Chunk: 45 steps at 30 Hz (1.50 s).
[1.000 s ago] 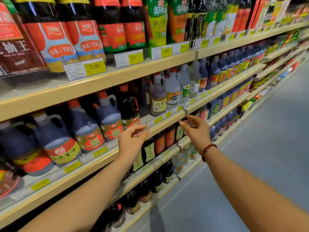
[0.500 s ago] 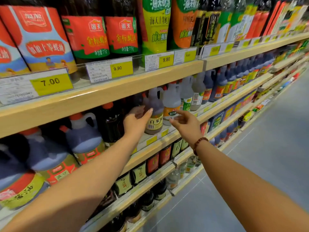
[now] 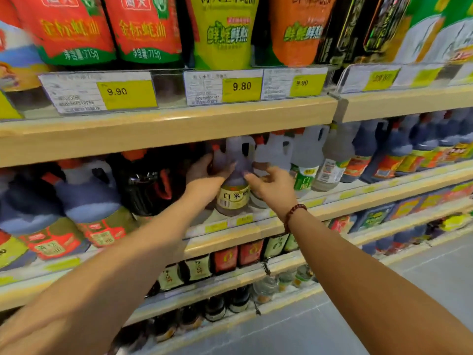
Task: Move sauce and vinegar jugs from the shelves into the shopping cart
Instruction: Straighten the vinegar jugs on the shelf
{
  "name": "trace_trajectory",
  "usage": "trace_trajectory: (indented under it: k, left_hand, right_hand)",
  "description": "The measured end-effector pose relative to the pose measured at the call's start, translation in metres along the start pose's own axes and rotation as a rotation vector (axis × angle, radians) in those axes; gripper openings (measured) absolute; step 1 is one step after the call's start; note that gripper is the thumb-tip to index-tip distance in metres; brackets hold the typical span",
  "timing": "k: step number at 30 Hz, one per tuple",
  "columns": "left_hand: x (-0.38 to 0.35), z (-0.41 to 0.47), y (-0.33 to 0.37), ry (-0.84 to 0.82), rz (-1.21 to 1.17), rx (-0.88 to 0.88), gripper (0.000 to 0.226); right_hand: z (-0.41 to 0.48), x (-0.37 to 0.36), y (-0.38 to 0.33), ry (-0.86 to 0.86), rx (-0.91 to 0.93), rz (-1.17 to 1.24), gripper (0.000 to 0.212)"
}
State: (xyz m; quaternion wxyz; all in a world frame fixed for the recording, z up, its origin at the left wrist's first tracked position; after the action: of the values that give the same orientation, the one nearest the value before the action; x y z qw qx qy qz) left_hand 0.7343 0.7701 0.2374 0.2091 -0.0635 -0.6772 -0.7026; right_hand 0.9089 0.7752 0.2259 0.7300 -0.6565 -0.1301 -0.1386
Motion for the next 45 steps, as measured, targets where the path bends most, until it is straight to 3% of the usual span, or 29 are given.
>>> trace_trajectory:
  k: [3,6,10,13,16,22,26,32,36,41,45]
  left_hand:
    - [-0.002,-0.007,-0.001,0.067,-0.072,0.001,0.039]
    - [-0.003,-0.013,-0.002,0.099,-0.104,0.009,0.030]
    - [-0.001,-0.019,-0.002,0.147,-0.148,0.071,0.040]
    - [0.010,-0.038,0.002,0.279,-0.139,0.007,0.034]
    - [0.015,-0.062,0.016,0.415,-0.034,-0.112,0.018]
    - [-0.033,-0.056,0.059,0.187,-0.027,-0.208,0.024]
    - [-0.074,-0.042,0.079,0.064,-0.072,-0.223,0.024]
    - [-0.117,-0.024,0.087,-0.005,-0.159,-0.173,0.028]
    - [-0.135,-0.014,0.093,0.005,-0.139,-0.141,0.037]
    - [-0.150,-0.014,0.112,0.117,-0.027,-0.146,0.036]
    - [-0.158,-0.018,0.118,0.234,0.043,-0.139,0.043]
  right_hand:
    - [0.003,-0.001,0.004,-0.040,0.056,-0.063,0.025]
    - [0.003,-0.001,0.003,-0.075,0.081,-0.074,0.040]
    - [-0.002,0.014,-0.001,-0.150,0.078,0.050,0.040]
    - [-0.008,0.046,0.000,-0.078,0.091,0.215,0.032]
    - [-0.007,0.083,0.007,0.083,0.099,0.201,0.026]
    - [-0.002,0.114,0.001,0.232,0.135,0.062,0.017]
    - [0.005,0.138,0.009,0.318,0.085,0.008,0.027]
    - [0.024,0.154,0.018,0.243,0.058,-0.121,0.046]
    - [0.041,0.153,0.023,0.151,0.046,-0.114,0.051]
    - [0.057,0.157,0.024,0.105,0.116,-0.193,0.027]
    - [0.064,0.163,0.028,0.079,0.144,-0.214,0.029]
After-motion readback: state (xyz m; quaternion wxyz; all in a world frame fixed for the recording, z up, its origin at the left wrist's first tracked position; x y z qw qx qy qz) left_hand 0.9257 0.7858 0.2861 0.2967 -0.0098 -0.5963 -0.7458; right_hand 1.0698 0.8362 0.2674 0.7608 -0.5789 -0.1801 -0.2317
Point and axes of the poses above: each hand's wrist, its own z-axis towards the middle knuckle, its own x-axis out of the back of the hand, y = z × x, the point moved 7 cm from there along z, towards the middle knuckle, and after that the axes turned 4 degrees about -y, right-handed, at the moved point
